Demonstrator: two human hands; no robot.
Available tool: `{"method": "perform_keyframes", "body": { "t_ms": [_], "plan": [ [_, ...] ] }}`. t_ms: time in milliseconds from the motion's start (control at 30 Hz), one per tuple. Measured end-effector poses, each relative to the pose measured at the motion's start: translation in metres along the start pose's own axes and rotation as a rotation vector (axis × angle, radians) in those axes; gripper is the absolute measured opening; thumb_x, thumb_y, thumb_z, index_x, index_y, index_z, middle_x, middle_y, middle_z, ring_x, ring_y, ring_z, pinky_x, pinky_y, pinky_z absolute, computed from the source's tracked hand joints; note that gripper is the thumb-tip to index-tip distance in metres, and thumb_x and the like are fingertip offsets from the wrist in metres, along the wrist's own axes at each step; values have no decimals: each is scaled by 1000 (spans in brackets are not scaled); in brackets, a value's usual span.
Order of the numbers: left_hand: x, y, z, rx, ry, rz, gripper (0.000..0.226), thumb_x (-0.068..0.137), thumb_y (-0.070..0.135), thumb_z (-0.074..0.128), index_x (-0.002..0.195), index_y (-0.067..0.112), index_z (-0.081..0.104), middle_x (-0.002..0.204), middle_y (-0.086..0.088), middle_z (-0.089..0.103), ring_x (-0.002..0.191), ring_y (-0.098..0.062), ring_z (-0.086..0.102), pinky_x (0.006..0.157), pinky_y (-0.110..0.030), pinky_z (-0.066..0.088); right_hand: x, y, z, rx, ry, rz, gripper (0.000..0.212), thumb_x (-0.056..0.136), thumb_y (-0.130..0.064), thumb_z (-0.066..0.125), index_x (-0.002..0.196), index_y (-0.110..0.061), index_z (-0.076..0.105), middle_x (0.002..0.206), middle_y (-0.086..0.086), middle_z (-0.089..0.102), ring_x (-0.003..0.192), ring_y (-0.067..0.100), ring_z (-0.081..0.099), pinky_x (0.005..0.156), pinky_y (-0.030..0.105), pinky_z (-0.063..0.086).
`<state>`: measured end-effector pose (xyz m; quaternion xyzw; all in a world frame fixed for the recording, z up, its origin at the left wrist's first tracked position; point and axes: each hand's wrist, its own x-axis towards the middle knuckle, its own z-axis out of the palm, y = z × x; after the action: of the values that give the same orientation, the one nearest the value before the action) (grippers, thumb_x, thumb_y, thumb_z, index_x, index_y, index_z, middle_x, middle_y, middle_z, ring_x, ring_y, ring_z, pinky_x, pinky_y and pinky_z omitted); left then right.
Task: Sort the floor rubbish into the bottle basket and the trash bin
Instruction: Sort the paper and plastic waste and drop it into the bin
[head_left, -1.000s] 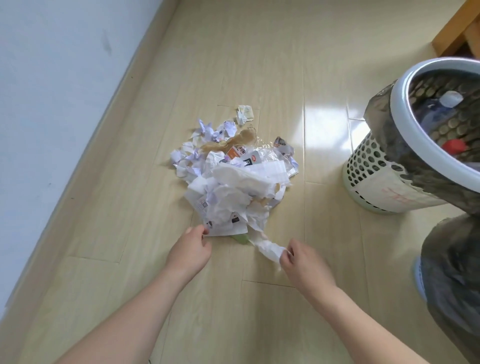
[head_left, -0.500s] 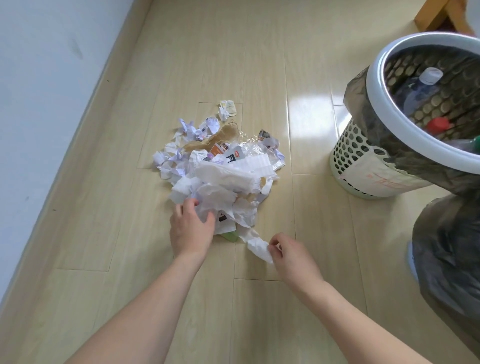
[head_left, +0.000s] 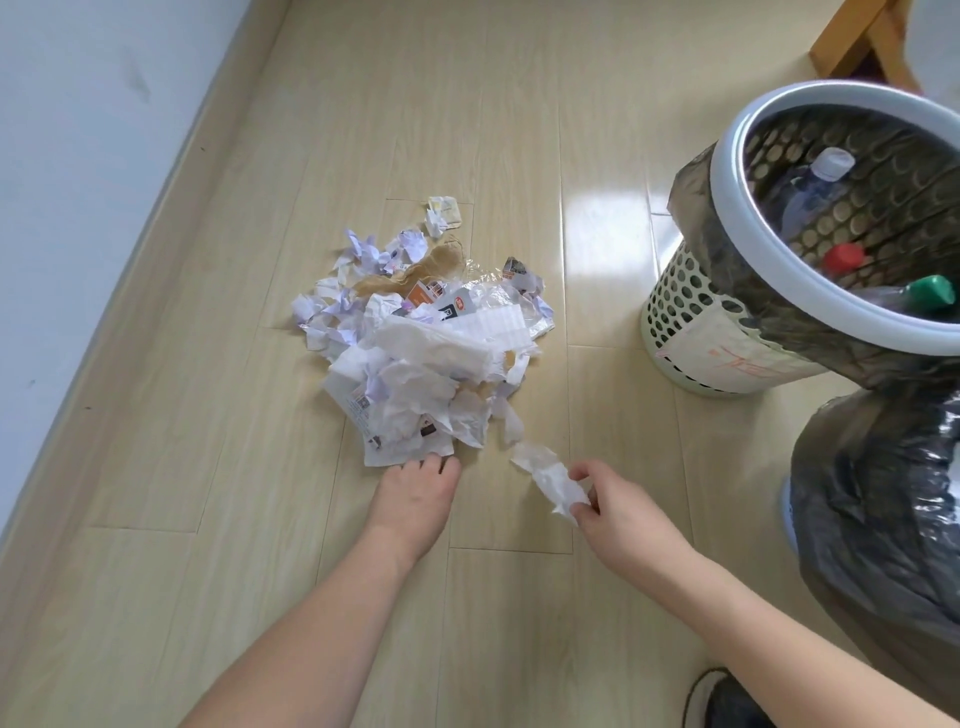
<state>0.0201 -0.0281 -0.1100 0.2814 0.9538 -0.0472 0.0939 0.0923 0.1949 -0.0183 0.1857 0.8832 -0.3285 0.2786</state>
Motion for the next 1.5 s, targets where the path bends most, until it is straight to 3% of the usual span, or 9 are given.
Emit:
{"method": "perform_keyframes", "body": {
  "t_ms": [200,333,467,633,733,867,1033,1333,1500],
  "plan": [
    [-6,15,-7,159,-238,-140,47,89,6,47,134,6,35,119,-10,59,103,-25,63,76,-32,50,-39,2,-34,-67,38,-101,18,96,-15,45,104,-24,58,87,-13,53,78,9,52,57,12,37],
    [-22,33,-19,70,-333,-37,34,89,-4,39,119,12,43,117,-6,58,107,-26,62,79,-34,50,-50,10,-40,164,84,-26,20,94,-15,51,87,-31,60,76,-14,56,64,4,57,53,14,40],
    [-34,54,-19,-145,-265,214,25,78,2,57,99,14,50,95,-8,57,85,-33,62,62,-39,46,-51,19,-35,350,-75,73,33,92,-11,52,122,-26,52,79,0,62,58,6,60,58,19,46],
    [-25,33,-6,-38,-132,-129,56,48,-4,77,101,10,62,100,-14,55,78,-34,55,49,-35,47,-48,29,-36,380,-141,136,30,93,-7,50,123,-13,56,86,7,67,58,6,60,58,17,49],
    [-22,21,-1,42,-146,5,53,48,1,87,92,5,58,89,-17,55,66,-34,53,42,-34,46,-44,27,-37,387,-134,124,28,92,-6,51,119,-12,58,90,12,69,61,8,62,62,20,51],
    [-11,18,-8,99,-183,266,41,53,3,85,78,10,53,75,-9,49,56,-26,49,38,-32,42,-38,25,-46,421,-136,99,30,91,-5,50,119,-13,58,94,14,71,68,13,64,68,27,54],
    [10,28,-50,177,-474,404,29,86,-7,44,109,7,53,108,-12,48,85,-31,56,60,-39,36,-37,26,-72,393,-120,122,30,88,0,46,114,-11,59,79,9,69,61,14,64,59,25,53],
    [48,89,-187,-806,-15,41,7,87,19,58,89,23,52,73,4,63,69,-21,59,65,-36,48,-72,28,-167,472,114,47,15,93,-14,57,88,-5,67,67,4,67,51,12,57,54,27,47],
    [59,151,-284,-1105,60,153,6,91,15,57,86,18,56,70,-6,66,65,-29,62,64,-45,53,-125,54,-243,632,380,43,16,95,-19,59,90,-7,69,64,2,66,55,14,57,54,28,46]
  ]
}}
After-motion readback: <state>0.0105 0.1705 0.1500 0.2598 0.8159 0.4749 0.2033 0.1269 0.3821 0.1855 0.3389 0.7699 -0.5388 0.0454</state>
